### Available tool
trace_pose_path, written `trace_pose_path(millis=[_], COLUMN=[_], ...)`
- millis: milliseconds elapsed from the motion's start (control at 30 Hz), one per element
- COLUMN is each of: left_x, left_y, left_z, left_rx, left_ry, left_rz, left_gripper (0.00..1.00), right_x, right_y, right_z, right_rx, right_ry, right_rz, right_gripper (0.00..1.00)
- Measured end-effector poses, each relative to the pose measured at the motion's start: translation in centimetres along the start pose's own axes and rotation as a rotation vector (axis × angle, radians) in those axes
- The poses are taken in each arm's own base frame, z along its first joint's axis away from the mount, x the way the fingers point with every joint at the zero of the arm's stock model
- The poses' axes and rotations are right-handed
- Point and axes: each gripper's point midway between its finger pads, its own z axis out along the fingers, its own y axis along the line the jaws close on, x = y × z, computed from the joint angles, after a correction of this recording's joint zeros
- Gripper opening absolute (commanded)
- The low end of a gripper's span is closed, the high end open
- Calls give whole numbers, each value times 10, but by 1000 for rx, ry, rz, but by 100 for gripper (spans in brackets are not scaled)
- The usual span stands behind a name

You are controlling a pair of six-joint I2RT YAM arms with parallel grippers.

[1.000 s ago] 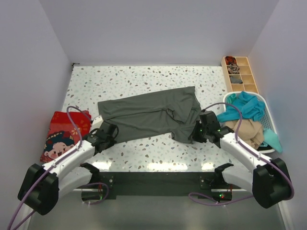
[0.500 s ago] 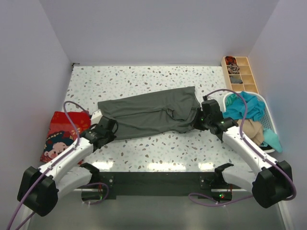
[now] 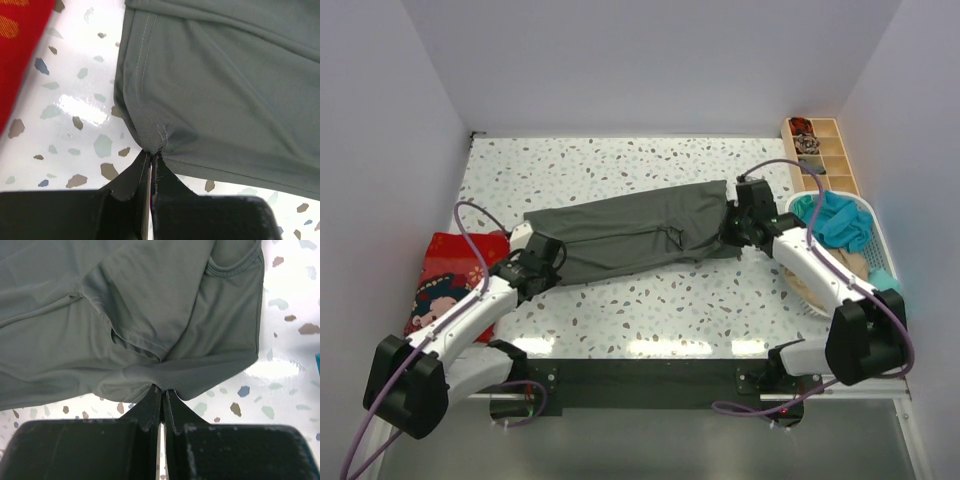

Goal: Fold and stack the t-shirts
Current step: Fold the other side of the tshirt into a rectangle

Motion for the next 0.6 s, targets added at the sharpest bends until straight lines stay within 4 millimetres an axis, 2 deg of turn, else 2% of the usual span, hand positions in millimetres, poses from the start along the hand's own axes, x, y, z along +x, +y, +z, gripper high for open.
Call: trace_pose_path(millis=[200, 367, 600], left_x=[-26, -48, -60], left_y=[2, 5, -5], left_z=[6, 14, 26], left_rx=[-18, -37, -35], left_ry=[-34, -58, -63], left_rz=[-15, -25, 14], left_gripper=[0, 0, 0], right_x=[-6, -19, -46], right_y=[3, 9, 18], right_z=[23, 37, 53], right_rx=[5, -6, -24], right_ry=[45, 59, 52], right_rz=[-20, -32, -47], right_gripper=[0, 0, 0])
